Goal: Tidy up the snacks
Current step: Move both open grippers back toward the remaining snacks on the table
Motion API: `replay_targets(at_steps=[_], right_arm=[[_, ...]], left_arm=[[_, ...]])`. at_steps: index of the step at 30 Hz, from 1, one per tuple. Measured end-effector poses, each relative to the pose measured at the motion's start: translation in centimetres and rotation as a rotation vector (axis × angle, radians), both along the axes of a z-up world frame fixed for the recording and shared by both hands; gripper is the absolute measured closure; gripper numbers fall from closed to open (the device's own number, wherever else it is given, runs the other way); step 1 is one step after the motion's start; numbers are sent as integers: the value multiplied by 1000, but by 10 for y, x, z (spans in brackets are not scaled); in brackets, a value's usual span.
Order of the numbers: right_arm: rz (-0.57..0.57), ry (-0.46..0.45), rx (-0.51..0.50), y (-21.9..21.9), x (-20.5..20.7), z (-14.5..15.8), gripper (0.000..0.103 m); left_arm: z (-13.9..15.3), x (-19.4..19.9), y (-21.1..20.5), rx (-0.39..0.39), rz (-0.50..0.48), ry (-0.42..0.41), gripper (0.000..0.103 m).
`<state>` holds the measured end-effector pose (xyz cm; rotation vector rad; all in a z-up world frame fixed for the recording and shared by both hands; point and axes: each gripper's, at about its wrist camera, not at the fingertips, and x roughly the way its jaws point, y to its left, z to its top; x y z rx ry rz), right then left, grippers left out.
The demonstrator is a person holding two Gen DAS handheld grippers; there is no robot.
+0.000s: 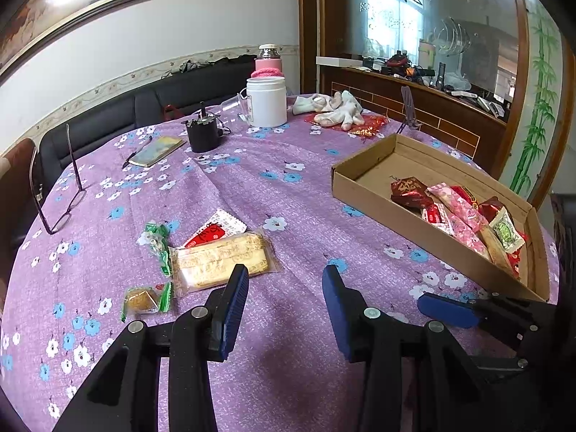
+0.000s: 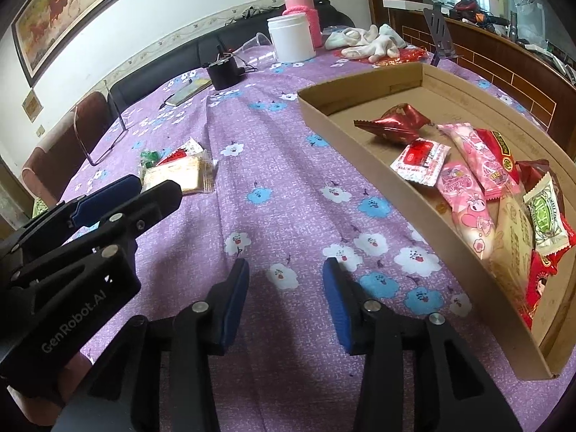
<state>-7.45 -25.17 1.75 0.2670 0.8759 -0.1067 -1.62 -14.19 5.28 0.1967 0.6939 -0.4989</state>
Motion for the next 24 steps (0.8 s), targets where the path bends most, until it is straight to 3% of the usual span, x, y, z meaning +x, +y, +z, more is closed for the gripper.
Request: replay_targets(at_steps=[4,8,14,16,19,23,24], right_arm=[[3,-3,12,-1,0,0,59],[8,-5,18,-1,-1,0,57],[12,-8,29,-2,-1,-1,55],[13,-9,29,-2,0,-1,54],[13,-13,40,-3,-1,-1,54],[13,-15,47,-4,-1,-1,54],[13,-14,45,-4,-1,-1,54]], left_arm=[[8,8,11,-35,25,6,58],[17,40,46,-68,149,35,58],[-5,104,104,-161,184,294,58],[-19,116,110,-178,153,396,59],[-25,115,109,-170,134,434,59],[-24,99,91,-163,-81,530,59],[-21,95,89,-143,-85,510,59]])
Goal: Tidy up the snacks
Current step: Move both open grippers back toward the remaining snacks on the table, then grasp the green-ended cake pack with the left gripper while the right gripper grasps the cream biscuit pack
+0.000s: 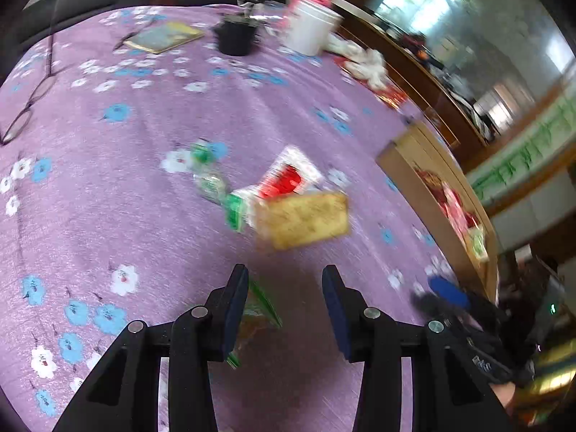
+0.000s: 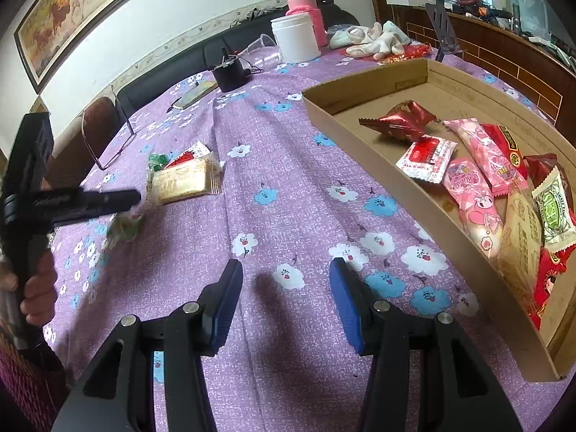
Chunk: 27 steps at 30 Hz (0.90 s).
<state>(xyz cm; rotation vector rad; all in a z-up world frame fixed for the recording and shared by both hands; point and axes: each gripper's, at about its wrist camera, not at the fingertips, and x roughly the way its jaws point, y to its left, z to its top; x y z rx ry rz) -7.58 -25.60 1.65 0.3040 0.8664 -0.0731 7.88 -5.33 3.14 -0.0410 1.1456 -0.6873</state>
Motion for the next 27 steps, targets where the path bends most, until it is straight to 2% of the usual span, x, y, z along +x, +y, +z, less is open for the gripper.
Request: replay_targets(at_steps=[2,6,10,17,18,21,27], right_arm=[[0,0,-1,0,0,0,54],[2,-3,8,-1,0,0,54],[12,3,-9,2,1,0,51],[14,-4,11,2,1,0,51],[14,-2,8,2,1,0,51],[21,5,-13,4,2,2,51],[98,-41,87,5,28,43,51]], left_arm=[[4,-2,-1,40,7,-40,59],[10,-10,2,90,-8,-86,44],[19,-18,6,110,-22,-119,40],[-2,-38,3,255,-88,-222,39],[-5,-39,0,274,-88,-240,42],[-7,-39,-4,308,-68,-291,72],[-4,-31,2,265,2,-304,77]])
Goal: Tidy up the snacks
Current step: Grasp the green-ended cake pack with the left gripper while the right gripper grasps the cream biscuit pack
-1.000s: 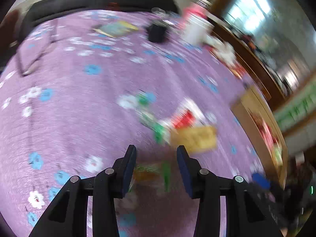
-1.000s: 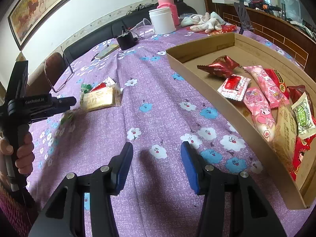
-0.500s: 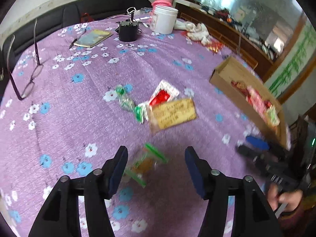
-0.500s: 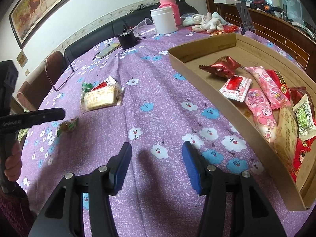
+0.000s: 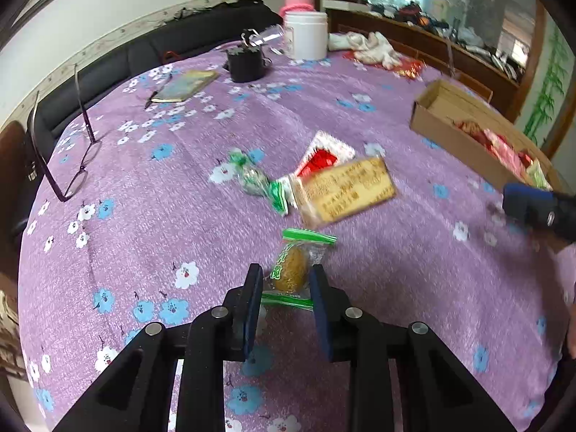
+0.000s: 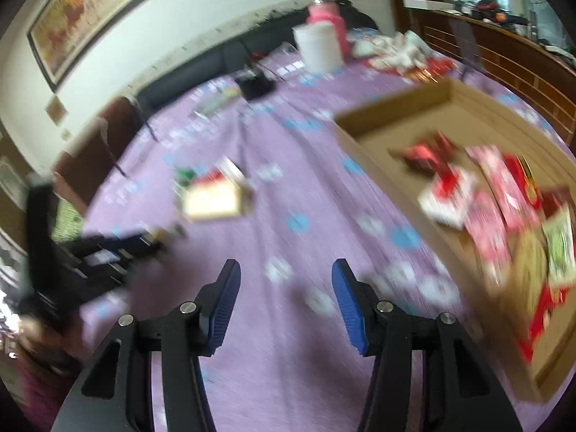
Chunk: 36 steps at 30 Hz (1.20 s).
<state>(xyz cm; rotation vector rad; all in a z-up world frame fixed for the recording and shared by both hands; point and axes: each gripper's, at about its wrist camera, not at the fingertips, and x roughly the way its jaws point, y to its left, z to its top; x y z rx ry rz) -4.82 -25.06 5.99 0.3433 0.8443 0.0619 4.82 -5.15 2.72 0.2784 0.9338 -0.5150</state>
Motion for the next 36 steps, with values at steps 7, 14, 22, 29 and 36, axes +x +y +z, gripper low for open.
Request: replay_targets(at_steps=[7,14,22,29,36], right_arm=[[162,79,42,32,98,3,51],[189,128,70,44,149,-26,51],[351,154,42,74,109,-24,51],[371,87,-116,78,116,-23,51],[410,163,46,65,117,-40,50]], left_arm=[[5,9,11,-94,69,12,78],[8,15,25,-149,107,35,78],[10,21,36,-189,144,61,78],[10,23,39,-202,157,65,78],[10,24,42,-212,159,75,78]])
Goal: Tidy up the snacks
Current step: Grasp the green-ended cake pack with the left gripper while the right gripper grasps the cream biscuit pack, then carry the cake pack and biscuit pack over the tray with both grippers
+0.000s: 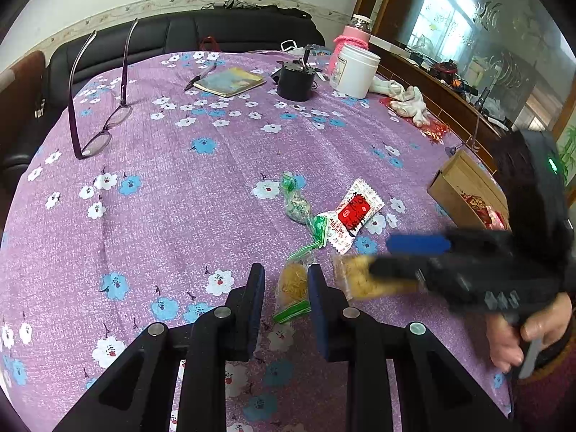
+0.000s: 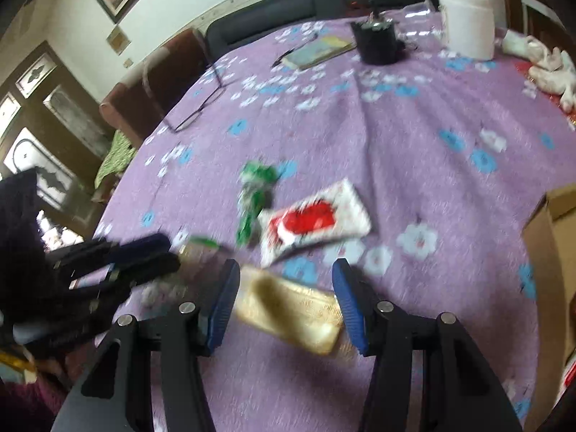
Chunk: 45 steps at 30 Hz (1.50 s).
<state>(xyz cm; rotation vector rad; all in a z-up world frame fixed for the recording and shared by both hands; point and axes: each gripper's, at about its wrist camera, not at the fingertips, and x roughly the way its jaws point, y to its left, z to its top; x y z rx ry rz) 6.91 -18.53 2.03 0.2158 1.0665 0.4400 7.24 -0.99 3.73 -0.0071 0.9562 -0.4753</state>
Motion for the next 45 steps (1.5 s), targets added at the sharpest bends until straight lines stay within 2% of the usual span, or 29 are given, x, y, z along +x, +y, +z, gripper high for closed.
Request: replay_targets(at_steps=[3,8,11,12,13,16,20,22,25,27,30,31,35,41,45], right_arm=[[84,31,3,11,-20,0,50],[132,-39,-154,38,-36,0,48],[124,-84,-219,48,-42,-2,49],[124,-101,-251,51,-45,-2,54],[125,-119,-289,54,-48,-3,69],[92,-164,-341,53,-60,-2,71],[-40,-200,-310,35,-70,1,71],[-123,-200,-269,20,-73,2,71],[-189,-203,-202,4,-82,5,71],[-201,-209,-193,1,-87,6,71],[-209,-211,-189,0,-89,5,71],[-212,-206,-183,-1,-88,4,71],[-218,-204,-169,-3,-90,2,71],[-227,-204,-152,-4,-88,-4,71],[-234,-210,-138,-6,-89,-5,71]], left_arm=[[0,1,0,-5,0,5,78],[0,-2,-3,7,-6,-7,78],[0,0,-1,-2,-2,-5,78],[0,1,0,-4,0,-4,78],[0,1,-1,-3,-1,-5,78],[-1,-2,-5,12,-11,-17,78],[-1,-6,-12,41,-29,-34,78],[-2,-6,-14,48,-34,-38,78],[-3,-7,-16,60,-40,-49,78],[-3,-9,-19,72,-61,-54,75],[-8,-8,-21,83,-73,-41,62],[-9,-7,-21,82,-73,-37,60],[-13,-8,-24,86,-89,-39,60],[-21,-16,-38,162,-145,-48,60],[-21,-21,-43,193,-148,-85,67]])
